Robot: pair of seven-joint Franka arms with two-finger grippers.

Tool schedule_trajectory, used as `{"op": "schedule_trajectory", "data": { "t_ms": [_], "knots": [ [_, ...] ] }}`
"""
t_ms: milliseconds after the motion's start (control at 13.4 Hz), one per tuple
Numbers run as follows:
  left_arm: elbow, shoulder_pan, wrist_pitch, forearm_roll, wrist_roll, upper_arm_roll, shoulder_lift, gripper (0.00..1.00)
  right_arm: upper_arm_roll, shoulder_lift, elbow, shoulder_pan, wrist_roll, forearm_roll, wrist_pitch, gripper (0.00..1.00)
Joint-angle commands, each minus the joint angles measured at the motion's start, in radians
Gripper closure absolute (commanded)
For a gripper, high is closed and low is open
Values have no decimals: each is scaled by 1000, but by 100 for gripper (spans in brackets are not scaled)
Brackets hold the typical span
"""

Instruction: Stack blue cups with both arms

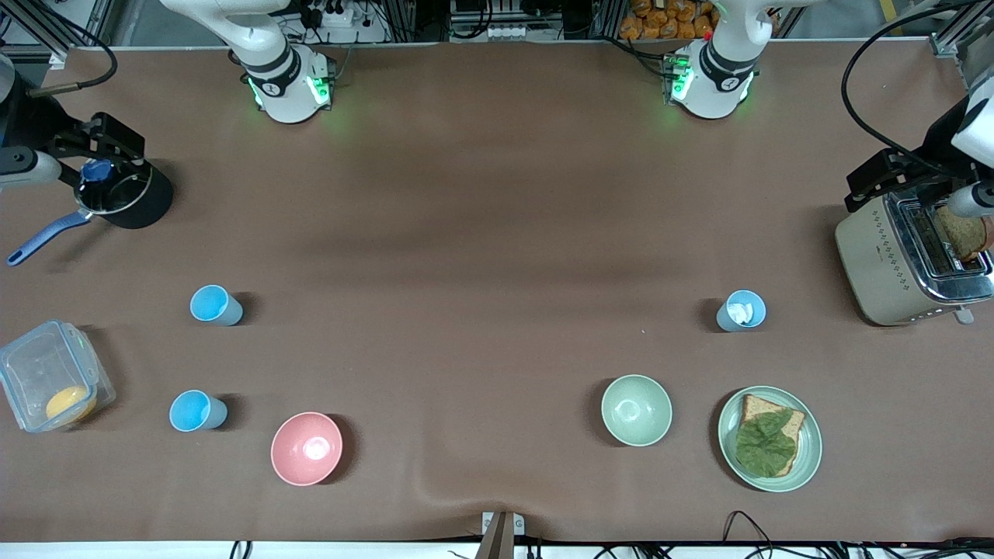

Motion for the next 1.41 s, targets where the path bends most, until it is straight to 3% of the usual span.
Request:
{"op": "schedule_trajectory", "data": {
  "t_ms": [0, 223, 372, 818, 893, 1041, 1190, 1339],
  "knots": [
    [11, 15, -21, -9, 30, -3, -3, 0, -6, -30, -31, 8, -1, -3, 10, 0],
    [9, 37, -22, -9, 45, -8, 3, 0, -6, -31, -31, 8, -1, -3, 8, 0],
    [-61, 63, 45, -26, 117, -6, 39, 0, -6, -30, -29, 8, -1, -3, 5, 0],
    [-515, 66, 667, -10, 135, -9, 84, 0, -7, 31, 5, 3, 2, -6, -78, 0],
    [-562, 66, 761, -9, 148, -9, 115, 0, -10, 130, 20, -5, 4, -20, -102, 0],
    [-586, 71, 837, -9, 165, -9, 195, 0, -15, 208, 58, -63, 7, -24, -154, 0],
    [-587, 81, 886, -9, 169, -9, 264, 6, -15, 319, 70, -130, -1, -26, -150, 0],
    [-581, 81, 924, -9, 169, -9, 316, 15, -15, 493, 147, -181, 1, -27, -112, 0]
  ]
}}
